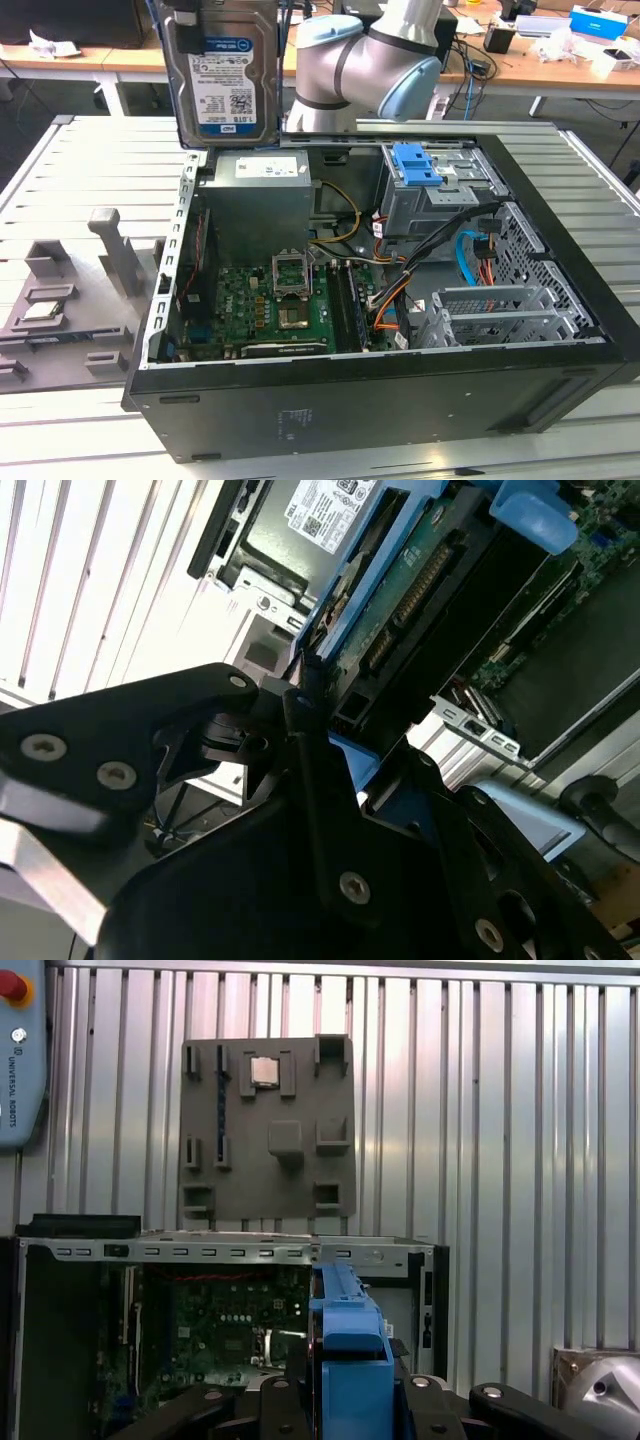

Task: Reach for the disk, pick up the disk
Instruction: 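Pick up the disk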

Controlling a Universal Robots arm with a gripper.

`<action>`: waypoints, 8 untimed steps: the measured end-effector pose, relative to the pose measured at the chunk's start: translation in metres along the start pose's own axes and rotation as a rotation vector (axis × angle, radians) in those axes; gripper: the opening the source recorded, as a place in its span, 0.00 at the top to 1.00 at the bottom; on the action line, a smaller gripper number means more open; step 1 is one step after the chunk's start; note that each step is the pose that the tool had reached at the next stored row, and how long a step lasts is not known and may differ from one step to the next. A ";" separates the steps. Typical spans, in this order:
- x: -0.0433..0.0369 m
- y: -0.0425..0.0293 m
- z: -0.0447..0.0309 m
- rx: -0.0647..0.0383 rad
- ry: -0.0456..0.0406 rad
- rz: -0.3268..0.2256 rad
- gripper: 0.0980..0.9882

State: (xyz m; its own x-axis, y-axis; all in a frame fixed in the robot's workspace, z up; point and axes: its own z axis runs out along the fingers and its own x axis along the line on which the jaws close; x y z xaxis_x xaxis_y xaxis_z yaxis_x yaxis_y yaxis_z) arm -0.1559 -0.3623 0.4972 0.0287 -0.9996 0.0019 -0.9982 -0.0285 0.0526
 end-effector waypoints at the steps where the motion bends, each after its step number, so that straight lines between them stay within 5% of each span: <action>1: 0.0001 -0.0046 -0.0002 0.000 0.0000 0.000 0.70; 8: 0.0009 -0.0328 -0.0017 -0.003 -0.0001 0.000 0.70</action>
State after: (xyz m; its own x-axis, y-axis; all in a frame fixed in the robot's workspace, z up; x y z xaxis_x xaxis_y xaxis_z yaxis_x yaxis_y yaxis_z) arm -0.1231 -0.3622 0.4972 0.0288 -0.9996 0.0018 -0.9980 -0.0287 0.0555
